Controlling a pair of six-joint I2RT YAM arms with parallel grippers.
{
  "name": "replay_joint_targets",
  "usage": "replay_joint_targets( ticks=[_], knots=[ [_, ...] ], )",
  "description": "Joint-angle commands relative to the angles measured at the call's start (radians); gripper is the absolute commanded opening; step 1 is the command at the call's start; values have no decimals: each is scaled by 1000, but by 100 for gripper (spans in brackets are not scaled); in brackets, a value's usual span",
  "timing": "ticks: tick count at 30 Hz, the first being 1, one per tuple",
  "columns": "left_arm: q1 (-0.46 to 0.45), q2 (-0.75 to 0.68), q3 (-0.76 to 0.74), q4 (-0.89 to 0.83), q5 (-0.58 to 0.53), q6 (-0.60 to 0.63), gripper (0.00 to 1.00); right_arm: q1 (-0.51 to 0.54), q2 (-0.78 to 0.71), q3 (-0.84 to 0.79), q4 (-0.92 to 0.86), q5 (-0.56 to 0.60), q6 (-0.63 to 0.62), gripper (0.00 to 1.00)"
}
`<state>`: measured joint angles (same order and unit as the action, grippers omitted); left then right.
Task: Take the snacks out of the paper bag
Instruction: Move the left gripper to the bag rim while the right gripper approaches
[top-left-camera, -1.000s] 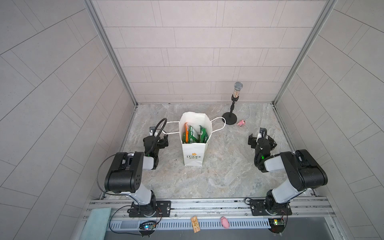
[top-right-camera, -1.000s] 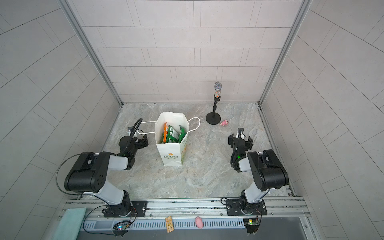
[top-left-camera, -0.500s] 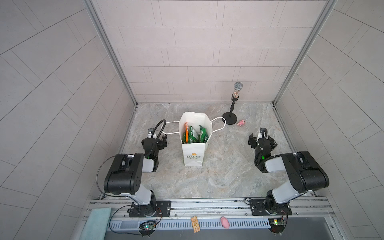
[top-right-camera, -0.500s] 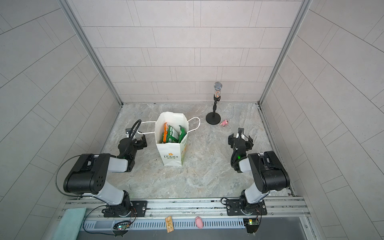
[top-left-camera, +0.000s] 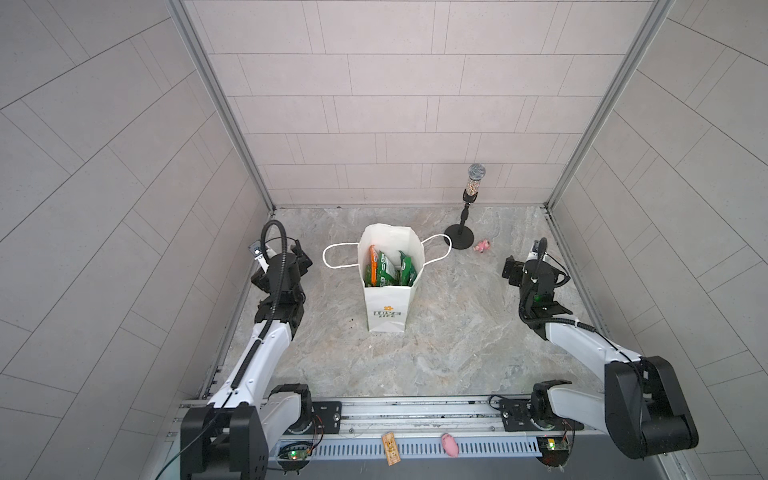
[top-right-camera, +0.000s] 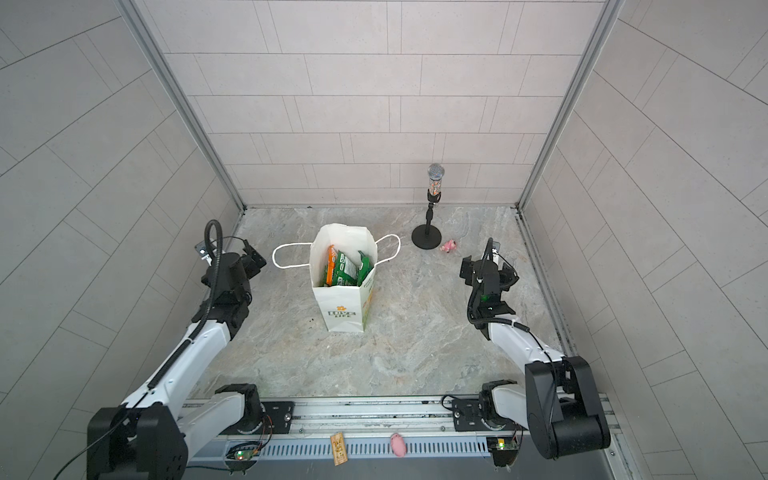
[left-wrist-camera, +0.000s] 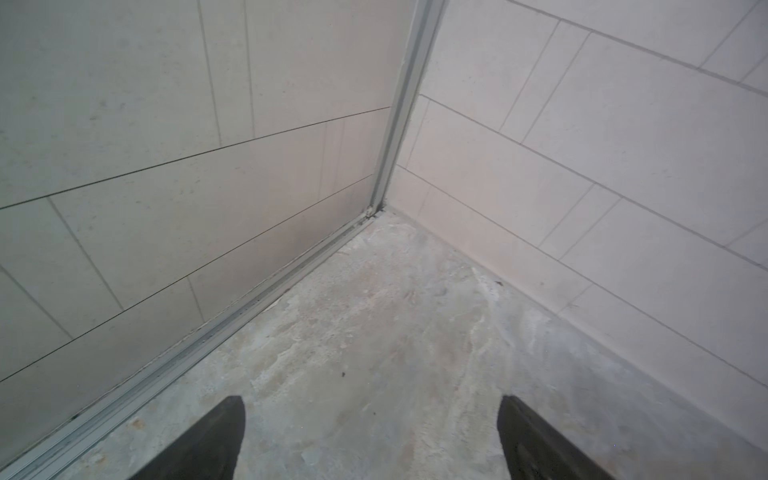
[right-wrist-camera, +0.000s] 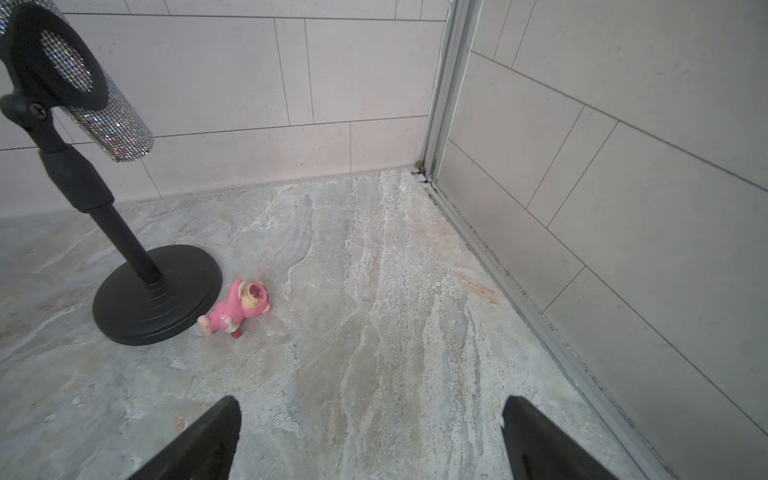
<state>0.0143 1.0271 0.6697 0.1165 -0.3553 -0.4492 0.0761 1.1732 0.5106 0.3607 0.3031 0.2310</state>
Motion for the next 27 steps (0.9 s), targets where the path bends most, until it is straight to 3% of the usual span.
replay_joint_targets(
  ticks=[1,5,9,17,20,27],
  knots=[
    [-3,-26,135,-245,178,-50,100,4,-44,41,-204,-195,92,99],
    [-2,-2,289,-294,446,-46,100,20,-31,68,-202,-472,176,99],
    [-3,21,394,-365,647,-51,100,109,5,73,-145,-544,199,99],
    [-3,-8,463,-476,849,-119,96,323,151,135,-58,-568,228,99],
    [-3,-55,428,-463,865,-158,95,383,192,149,-4,-574,247,99],
    [-3,-136,370,-508,878,-220,81,472,260,170,63,-550,279,99]
  ],
)
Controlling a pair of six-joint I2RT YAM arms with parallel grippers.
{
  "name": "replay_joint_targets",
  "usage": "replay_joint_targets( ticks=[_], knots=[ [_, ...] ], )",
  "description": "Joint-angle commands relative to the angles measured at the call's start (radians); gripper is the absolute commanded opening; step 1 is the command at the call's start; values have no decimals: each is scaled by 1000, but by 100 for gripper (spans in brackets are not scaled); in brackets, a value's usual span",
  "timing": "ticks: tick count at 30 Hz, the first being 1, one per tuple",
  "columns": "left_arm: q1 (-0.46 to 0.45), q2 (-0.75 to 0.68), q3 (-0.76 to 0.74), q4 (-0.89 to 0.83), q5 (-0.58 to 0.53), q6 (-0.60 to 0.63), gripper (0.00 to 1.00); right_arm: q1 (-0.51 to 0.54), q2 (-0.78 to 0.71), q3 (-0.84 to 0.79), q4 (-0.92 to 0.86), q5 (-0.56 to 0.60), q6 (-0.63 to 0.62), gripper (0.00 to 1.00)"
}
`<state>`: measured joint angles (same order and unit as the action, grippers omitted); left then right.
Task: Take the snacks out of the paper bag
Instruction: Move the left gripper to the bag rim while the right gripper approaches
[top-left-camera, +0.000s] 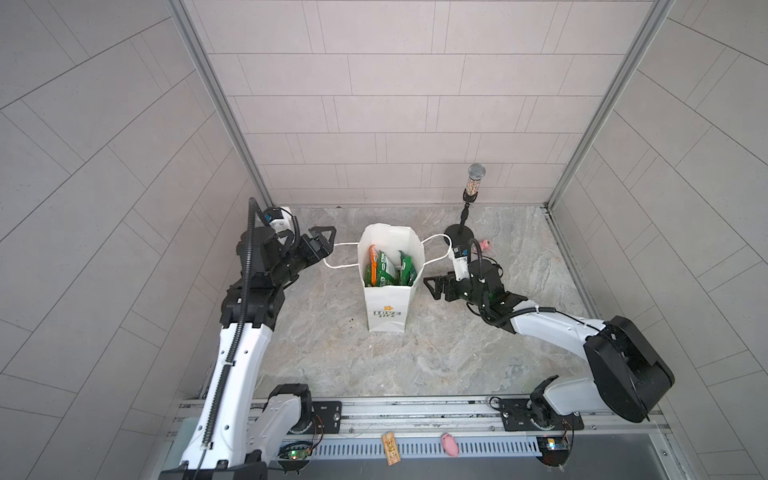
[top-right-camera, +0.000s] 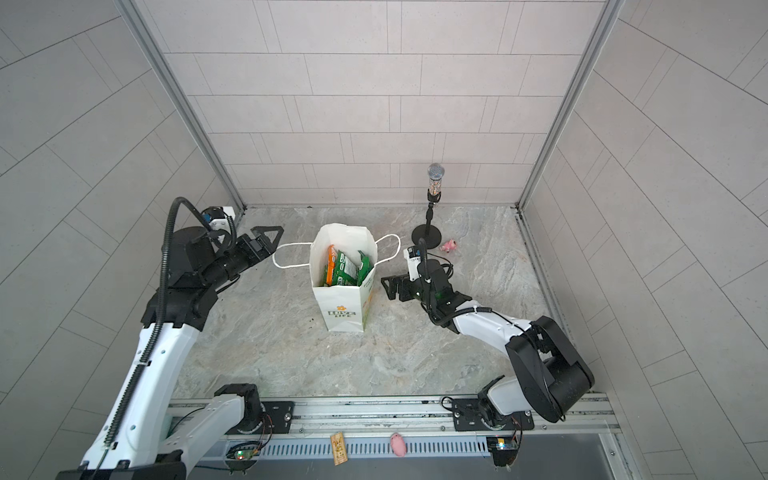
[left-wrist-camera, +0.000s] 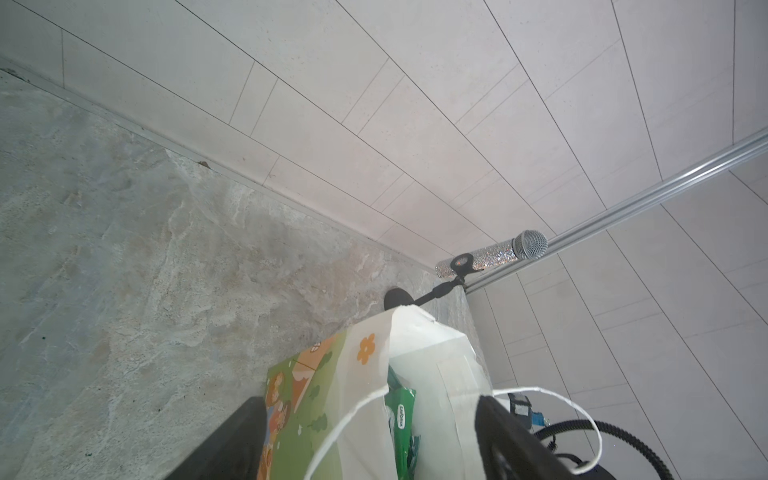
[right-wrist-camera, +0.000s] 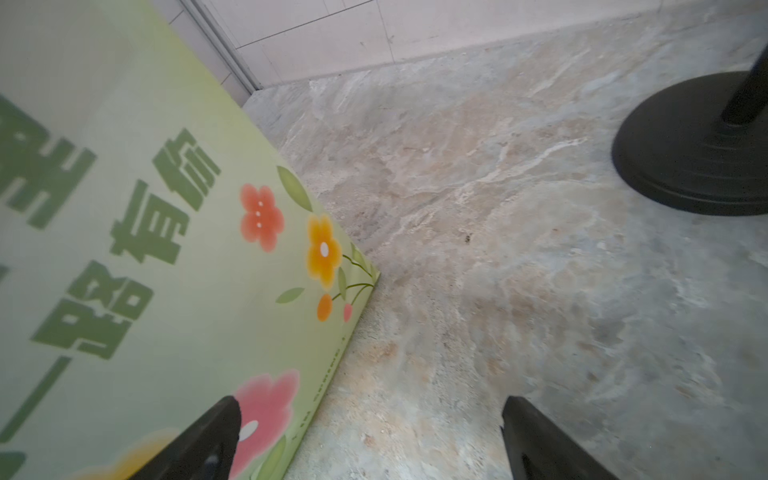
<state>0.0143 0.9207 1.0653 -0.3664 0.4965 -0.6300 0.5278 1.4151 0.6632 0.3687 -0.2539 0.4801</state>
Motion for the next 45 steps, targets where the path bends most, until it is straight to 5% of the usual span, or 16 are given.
replay_joint_targets(
  ticks=[1,24,36,45],
  knots=[
    [-3,-39,-35,-28,15,-47,79,28,27,19,61,8,32,99],
    [-3,-9,-219,267,50,-286,46,72,62,19,81,8,35,99],
    [-2,26,-226,345,63,-323,0,72,67,6,68,7,21,99],
    [-3,140,-80,318,141,-232,0,82,65,-13,42,22,12,99]
  ],
)
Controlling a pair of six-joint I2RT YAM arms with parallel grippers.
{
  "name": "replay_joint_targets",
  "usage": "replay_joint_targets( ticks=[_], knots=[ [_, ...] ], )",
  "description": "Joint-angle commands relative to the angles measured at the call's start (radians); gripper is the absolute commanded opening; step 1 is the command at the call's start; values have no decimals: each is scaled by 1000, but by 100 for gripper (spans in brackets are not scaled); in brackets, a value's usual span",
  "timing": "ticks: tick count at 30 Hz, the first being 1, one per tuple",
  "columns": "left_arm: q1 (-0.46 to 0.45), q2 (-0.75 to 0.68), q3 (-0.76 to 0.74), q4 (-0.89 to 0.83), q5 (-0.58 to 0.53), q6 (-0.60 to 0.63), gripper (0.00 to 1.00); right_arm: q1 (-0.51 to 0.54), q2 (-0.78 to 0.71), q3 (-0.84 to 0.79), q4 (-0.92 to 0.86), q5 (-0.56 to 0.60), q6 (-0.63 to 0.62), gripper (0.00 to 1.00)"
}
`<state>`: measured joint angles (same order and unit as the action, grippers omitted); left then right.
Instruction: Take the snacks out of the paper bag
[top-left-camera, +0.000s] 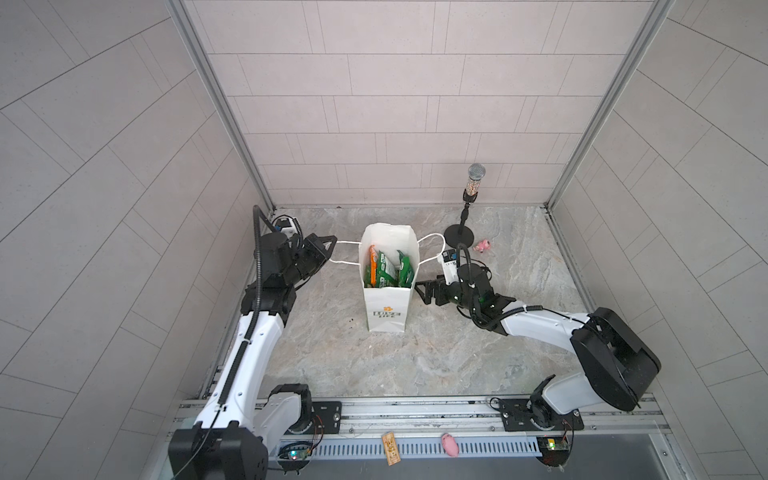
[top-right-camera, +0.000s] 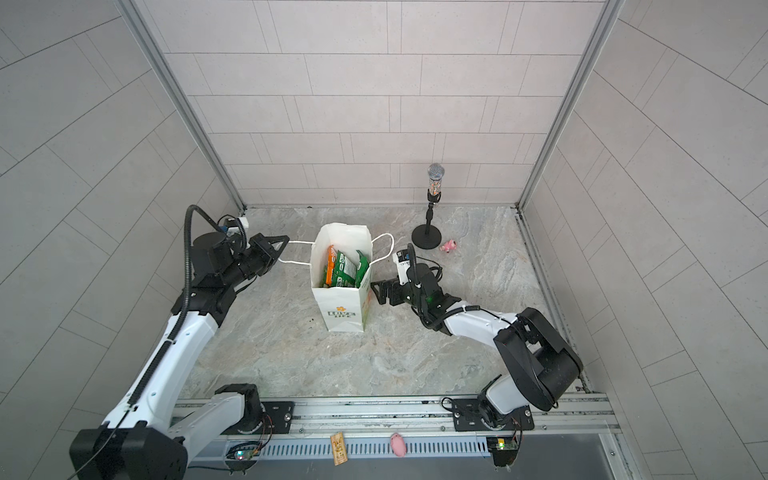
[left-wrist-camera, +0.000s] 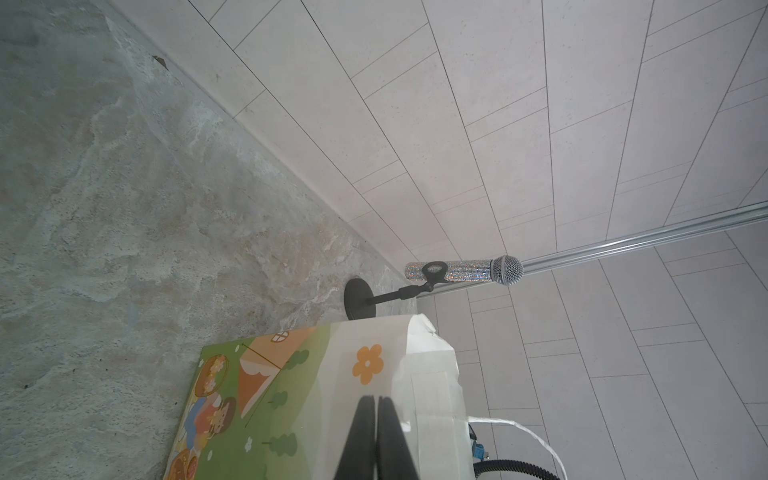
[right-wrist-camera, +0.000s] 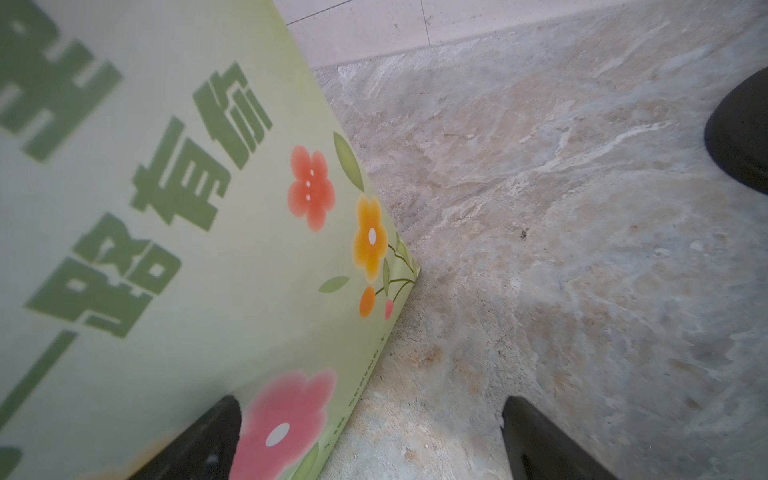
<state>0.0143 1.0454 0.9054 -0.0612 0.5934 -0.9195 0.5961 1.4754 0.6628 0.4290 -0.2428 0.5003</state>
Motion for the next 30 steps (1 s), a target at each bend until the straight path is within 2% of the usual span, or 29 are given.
replay_joint_targets(
  ticks=[1,9,15,23,30],
  knots=[
    [-2,26,106,-2,45,71,0,18,9,-12,-15,15,-9,99],
    [-13,139,286,-31,119,125,0,70,103,21,63,20,30,99],
    [-45,196,405,-83,122,168,0,113,187,63,144,55,70,99],
    [-150,227,503,-160,70,234,0,142,345,134,301,69,134,99],
    [-220,256,561,-208,65,273,0,171,467,244,346,70,160,99]
  ],
)
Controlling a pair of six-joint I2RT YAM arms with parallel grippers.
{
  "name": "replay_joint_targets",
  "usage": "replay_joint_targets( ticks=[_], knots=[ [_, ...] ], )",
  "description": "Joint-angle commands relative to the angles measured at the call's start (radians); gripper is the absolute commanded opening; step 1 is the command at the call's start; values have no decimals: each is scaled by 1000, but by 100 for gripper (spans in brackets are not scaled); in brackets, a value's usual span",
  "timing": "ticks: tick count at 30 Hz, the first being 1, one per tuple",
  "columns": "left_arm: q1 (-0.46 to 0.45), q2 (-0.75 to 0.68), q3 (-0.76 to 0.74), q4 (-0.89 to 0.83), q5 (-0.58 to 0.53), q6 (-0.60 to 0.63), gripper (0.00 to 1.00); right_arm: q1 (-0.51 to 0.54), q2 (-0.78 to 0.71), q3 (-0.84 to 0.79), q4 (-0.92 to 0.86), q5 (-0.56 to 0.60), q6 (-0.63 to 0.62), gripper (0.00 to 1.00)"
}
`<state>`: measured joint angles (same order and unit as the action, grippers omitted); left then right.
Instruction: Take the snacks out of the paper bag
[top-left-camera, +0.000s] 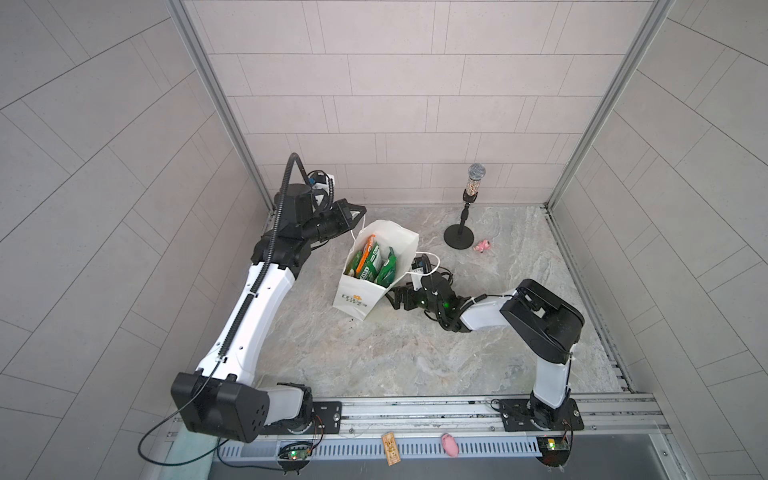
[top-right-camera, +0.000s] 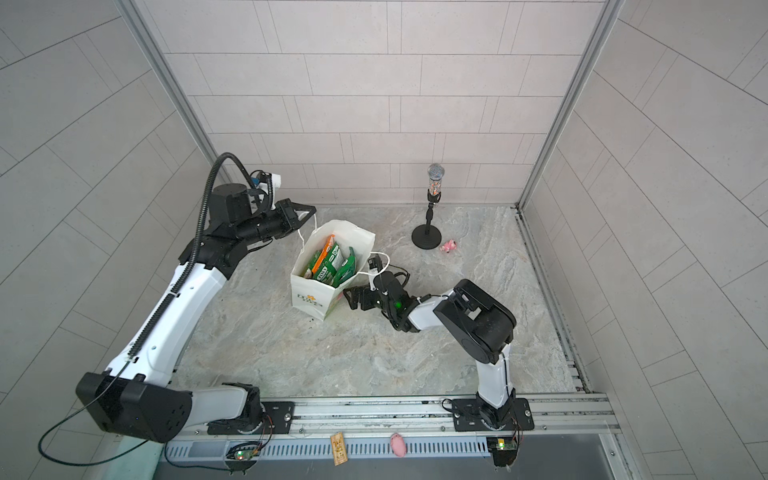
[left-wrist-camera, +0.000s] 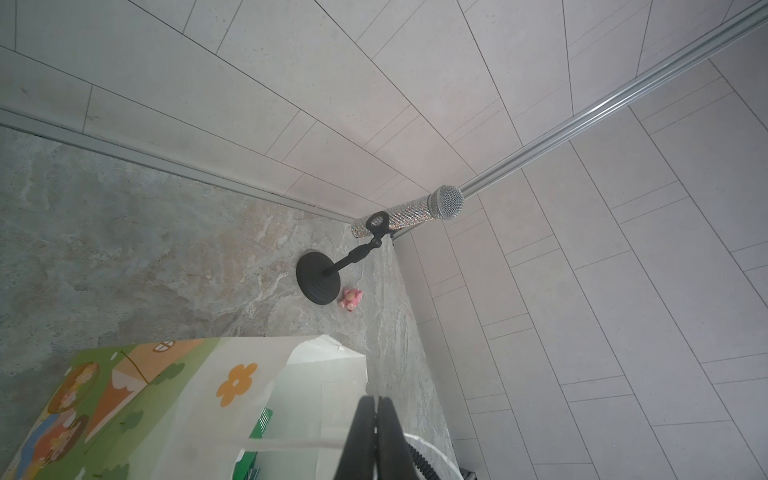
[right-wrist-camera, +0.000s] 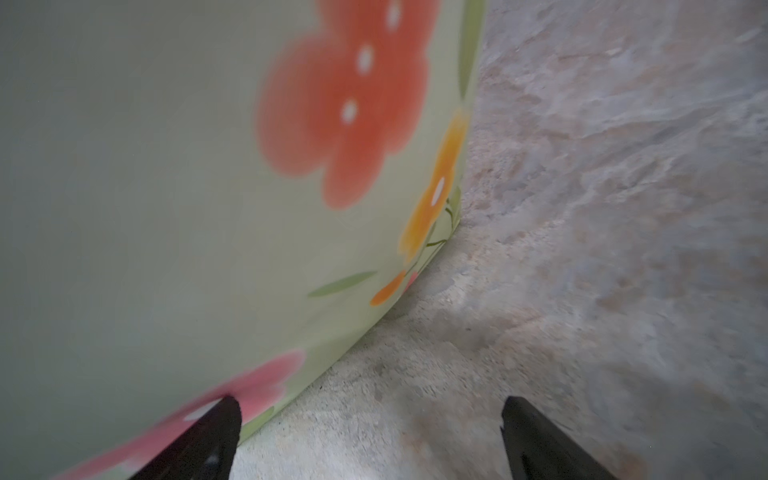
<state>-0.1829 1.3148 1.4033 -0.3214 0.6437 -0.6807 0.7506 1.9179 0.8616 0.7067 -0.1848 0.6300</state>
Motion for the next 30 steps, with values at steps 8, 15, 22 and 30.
replay_joint_targets(
  ticks=[8,15,22,30],
  knots=[
    [-117,-18,53,12,-29,64,0,38,121,155,58,17,21,99],
    [-207,-12,22,13,-68,71,0,35,94,125,16,36,-21,99],
    [-251,-21,-15,11,-144,94,0,-5,-77,-74,-64,85,-57,99],
    [-256,-77,-103,42,-162,74,0,-96,-347,-236,-264,105,-51,97]
  ],
)
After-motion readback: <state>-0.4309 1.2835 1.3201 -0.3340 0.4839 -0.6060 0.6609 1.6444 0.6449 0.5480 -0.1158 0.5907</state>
